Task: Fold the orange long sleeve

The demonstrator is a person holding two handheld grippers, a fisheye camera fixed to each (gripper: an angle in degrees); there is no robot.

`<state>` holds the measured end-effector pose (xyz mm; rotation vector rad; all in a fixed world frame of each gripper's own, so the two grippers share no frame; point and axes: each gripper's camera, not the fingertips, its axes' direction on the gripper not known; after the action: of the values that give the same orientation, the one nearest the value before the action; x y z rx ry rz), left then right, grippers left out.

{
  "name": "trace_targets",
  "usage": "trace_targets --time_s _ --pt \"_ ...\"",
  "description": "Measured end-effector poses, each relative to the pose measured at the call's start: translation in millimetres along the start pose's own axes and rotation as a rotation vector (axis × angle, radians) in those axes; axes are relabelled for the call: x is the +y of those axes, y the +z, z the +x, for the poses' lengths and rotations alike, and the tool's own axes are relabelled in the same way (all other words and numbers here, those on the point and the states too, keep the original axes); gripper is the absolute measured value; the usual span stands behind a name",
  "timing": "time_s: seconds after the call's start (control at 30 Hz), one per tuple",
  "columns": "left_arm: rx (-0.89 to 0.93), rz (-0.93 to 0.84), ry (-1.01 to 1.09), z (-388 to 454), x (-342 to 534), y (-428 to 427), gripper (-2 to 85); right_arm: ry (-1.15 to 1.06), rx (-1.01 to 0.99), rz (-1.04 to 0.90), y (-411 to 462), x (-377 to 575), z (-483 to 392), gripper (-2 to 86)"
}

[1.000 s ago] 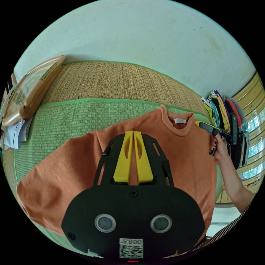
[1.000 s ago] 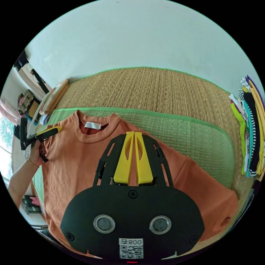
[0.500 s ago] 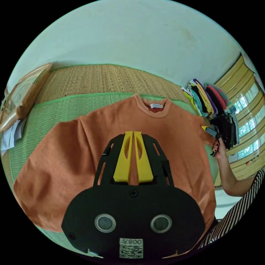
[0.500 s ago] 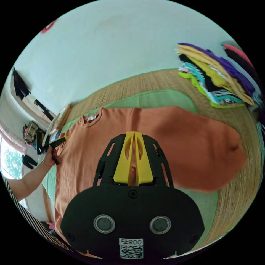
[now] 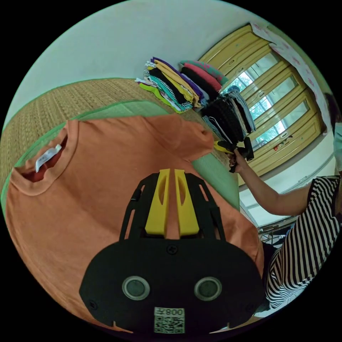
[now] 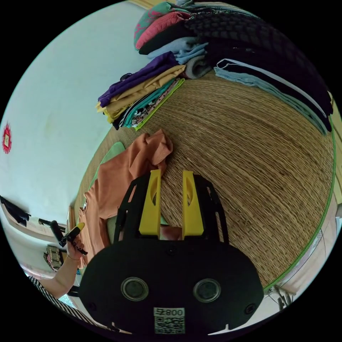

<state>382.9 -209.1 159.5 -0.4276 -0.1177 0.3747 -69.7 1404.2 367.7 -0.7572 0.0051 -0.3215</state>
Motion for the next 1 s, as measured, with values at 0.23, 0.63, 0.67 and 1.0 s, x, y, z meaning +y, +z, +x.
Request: trace_targets --time_s 0.23,0.63,0.67,1.0 --pt "0.058 -0.04 0.044 33 -28 14 2.2 -0.016 -0.031 -0.011 11 11 14 7.8" --pt "0.187 -0.003 0.021 58 -38 9 3.5 -0.079 -0.26 0.129 -18 27 21 2.3" --pt "0.2 0.008 0.014 59 -39 7 3.7 -0.094 -0.285 0.139 -22 28 17 2.2" --pt "0.373 0.177 -0.062 65 -84 -13 10.7 -0.334 -0.49 0.084 -15 64 -83 0.9"
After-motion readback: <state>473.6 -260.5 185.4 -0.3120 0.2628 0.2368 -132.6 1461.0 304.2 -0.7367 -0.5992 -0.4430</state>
